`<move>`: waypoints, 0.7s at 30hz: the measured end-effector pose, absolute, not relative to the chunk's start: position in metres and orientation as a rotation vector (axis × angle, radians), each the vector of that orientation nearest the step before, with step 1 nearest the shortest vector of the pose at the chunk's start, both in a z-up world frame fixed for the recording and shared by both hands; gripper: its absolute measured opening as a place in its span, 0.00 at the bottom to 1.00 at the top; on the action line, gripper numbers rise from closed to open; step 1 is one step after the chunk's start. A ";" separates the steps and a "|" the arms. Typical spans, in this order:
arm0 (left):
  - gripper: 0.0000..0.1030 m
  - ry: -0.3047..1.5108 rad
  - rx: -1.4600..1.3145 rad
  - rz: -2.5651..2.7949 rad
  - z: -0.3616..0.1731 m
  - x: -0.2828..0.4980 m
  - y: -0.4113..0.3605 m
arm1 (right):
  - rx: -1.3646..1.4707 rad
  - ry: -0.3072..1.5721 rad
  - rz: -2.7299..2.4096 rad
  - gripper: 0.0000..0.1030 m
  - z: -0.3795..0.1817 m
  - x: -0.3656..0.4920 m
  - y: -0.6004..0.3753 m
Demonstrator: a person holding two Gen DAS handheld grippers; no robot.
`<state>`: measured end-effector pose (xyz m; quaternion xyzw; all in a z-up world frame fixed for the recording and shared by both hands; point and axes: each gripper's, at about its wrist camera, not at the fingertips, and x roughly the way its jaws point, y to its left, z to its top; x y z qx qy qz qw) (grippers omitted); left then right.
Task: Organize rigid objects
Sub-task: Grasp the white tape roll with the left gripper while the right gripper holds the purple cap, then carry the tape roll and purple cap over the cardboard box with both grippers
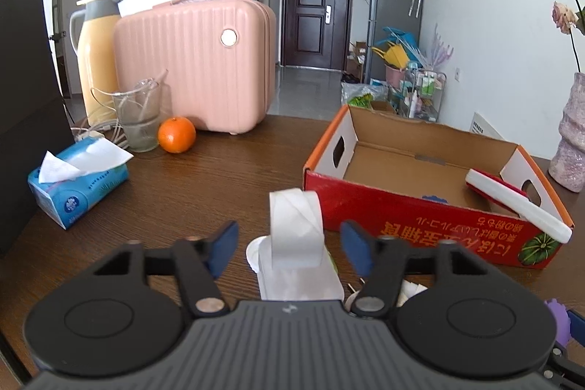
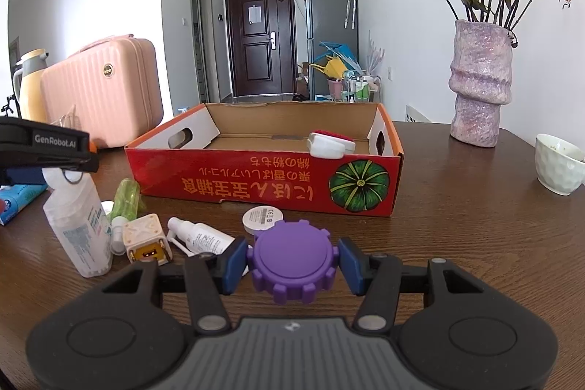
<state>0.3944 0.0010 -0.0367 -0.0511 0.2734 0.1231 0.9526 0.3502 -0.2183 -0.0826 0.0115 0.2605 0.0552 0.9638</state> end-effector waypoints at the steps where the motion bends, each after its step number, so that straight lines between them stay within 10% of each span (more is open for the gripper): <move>1: 0.37 0.558 -0.108 0.238 -0.037 0.394 0.002 | 0.022 0.528 0.111 0.52 -0.083 0.351 -0.218; 3: 0.25 0.546 -0.102 0.236 -0.037 0.392 0.003 | 0.020 0.528 0.110 0.52 -0.084 0.351 -0.218; 21: 0.25 0.440 -0.088 0.215 -0.018 0.367 0.002 | 0.012 0.504 0.111 0.52 -0.080 0.347 -0.217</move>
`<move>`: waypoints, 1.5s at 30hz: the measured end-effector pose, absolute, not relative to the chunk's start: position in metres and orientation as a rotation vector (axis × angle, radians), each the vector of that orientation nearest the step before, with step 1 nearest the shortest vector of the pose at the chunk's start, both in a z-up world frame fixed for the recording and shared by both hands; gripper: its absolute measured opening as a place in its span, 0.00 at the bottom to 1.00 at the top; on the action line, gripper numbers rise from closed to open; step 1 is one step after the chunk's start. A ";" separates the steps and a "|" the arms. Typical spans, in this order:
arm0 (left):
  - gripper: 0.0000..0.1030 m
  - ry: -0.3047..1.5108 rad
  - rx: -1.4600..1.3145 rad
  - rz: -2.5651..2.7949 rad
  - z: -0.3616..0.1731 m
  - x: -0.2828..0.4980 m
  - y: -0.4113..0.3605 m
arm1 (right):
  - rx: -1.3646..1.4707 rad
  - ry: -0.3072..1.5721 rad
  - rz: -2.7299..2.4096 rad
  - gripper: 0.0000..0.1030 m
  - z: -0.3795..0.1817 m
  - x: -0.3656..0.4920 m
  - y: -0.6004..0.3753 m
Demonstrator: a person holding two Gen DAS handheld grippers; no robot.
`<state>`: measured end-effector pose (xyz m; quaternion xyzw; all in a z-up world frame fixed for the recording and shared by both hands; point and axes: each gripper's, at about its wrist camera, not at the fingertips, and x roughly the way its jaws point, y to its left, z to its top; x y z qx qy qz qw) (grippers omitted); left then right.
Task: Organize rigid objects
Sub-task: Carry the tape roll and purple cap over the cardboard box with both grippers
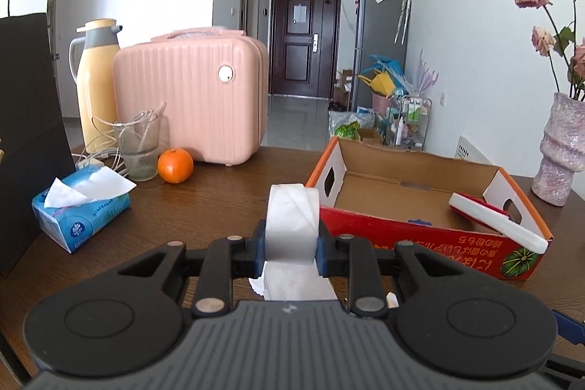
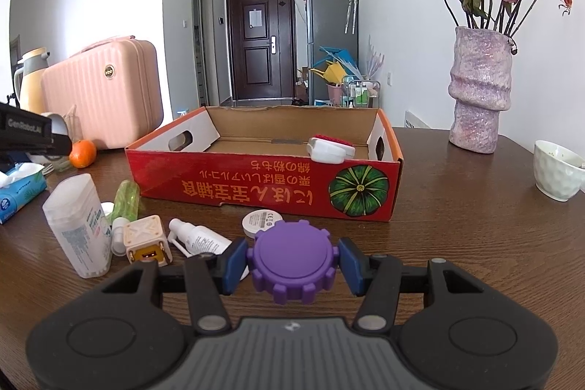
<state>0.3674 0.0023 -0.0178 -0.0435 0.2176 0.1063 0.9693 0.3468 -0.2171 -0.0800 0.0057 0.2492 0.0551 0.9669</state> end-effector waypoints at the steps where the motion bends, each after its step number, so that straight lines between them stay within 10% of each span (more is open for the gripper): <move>1: 0.25 0.436 -0.087 0.212 -0.017 0.366 0.002 | 0.012 0.502 0.111 0.52 -0.079 0.346 -0.217; 45: 0.25 0.385 -0.090 0.056 0.022 0.390 -0.065 | 0.021 0.282 0.114 0.52 -0.005 0.376 -0.225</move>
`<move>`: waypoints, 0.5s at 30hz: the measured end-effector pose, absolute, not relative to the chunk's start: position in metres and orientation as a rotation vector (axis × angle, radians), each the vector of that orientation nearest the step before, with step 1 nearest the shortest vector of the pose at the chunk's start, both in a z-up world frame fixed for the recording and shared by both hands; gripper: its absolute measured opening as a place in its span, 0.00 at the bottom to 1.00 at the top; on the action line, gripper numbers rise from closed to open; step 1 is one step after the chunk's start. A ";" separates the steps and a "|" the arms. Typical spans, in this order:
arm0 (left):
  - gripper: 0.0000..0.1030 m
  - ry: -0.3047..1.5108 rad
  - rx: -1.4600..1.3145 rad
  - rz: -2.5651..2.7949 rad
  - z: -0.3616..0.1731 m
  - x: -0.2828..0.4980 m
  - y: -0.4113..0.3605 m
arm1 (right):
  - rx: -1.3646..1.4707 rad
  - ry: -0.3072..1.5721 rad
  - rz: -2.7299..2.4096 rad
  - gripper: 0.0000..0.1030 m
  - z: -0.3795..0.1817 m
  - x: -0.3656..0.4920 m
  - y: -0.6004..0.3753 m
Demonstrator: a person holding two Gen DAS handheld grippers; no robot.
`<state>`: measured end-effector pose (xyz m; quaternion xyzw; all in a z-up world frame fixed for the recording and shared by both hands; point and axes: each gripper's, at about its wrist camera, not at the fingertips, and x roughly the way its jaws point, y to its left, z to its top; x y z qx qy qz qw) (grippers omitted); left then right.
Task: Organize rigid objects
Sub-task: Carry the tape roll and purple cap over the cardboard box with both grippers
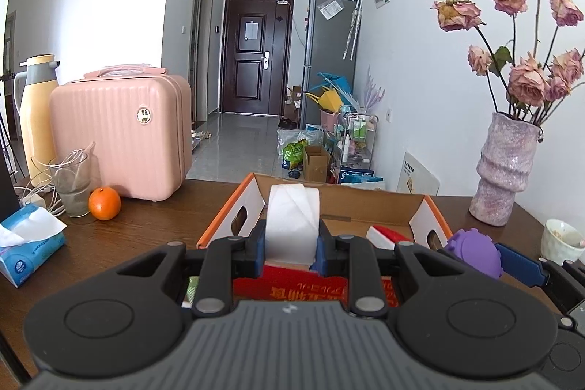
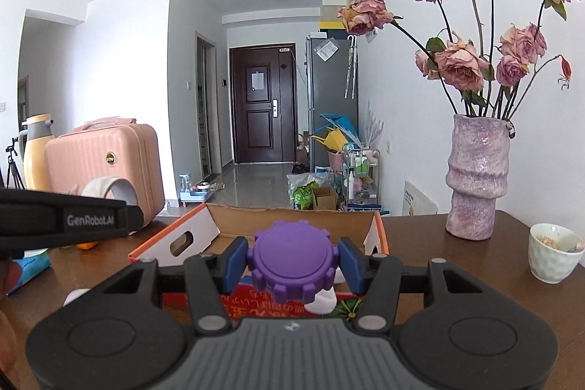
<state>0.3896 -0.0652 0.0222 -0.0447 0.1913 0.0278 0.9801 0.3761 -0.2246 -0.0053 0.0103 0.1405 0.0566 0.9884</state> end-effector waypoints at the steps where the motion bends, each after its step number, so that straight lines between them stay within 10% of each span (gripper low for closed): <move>1: 0.25 0.386 -0.095 0.057 0.022 0.393 -0.066 | 0.023 0.283 0.114 0.52 -0.005 0.380 -0.225; 15: 0.25 0.425 -0.132 0.095 0.016 0.451 -0.079 | 0.002 0.313 0.109 0.52 -0.010 0.441 -0.231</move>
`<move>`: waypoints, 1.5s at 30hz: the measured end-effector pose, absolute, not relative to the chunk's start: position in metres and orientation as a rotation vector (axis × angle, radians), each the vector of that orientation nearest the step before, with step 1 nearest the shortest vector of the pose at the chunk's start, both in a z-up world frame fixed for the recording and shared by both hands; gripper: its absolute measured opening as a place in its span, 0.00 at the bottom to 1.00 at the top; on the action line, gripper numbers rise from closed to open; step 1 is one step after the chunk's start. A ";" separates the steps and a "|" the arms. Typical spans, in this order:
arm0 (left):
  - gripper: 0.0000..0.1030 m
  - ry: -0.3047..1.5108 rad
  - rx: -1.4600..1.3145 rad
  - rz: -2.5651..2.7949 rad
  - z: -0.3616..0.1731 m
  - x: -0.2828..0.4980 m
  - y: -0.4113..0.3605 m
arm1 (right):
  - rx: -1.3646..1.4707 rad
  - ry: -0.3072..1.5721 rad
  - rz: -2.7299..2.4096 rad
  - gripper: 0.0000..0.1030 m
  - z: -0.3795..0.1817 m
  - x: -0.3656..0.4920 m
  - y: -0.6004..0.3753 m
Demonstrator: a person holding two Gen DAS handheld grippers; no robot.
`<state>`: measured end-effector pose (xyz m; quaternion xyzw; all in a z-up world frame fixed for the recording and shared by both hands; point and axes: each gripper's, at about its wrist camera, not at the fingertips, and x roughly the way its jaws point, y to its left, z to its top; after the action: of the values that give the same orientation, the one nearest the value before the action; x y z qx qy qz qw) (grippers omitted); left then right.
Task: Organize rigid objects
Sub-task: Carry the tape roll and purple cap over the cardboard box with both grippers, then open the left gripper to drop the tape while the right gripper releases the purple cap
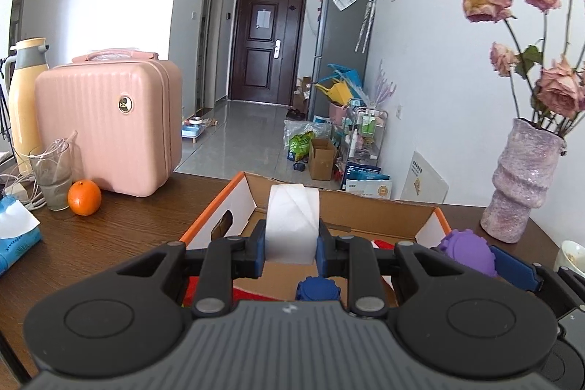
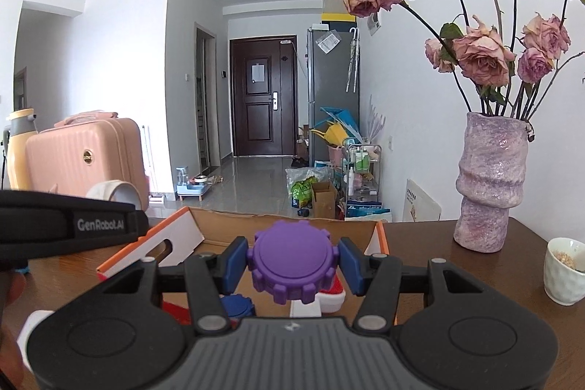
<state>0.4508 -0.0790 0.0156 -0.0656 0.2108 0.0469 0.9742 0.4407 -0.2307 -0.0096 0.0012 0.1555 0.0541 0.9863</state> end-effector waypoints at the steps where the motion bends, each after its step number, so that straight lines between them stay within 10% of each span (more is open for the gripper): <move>1: 0.25 0.429 -0.134 0.103 0.015 0.455 -0.079 | 0.003 0.315 0.107 0.52 -0.010 0.444 -0.231; 41: 0.26 0.649 -0.179 0.276 -0.040 0.557 -0.084 | -0.070 0.532 0.171 0.52 -0.034 0.559 -0.245; 45: 0.48 0.646 -0.181 0.280 -0.041 0.555 -0.084 | -0.076 0.551 0.167 0.64 -0.037 0.561 -0.244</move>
<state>0.5553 -0.0840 -0.0406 -0.0886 0.3158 0.1368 0.9347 0.5607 -0.2443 -0.0367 -0.0376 0.2716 0.0825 0.9581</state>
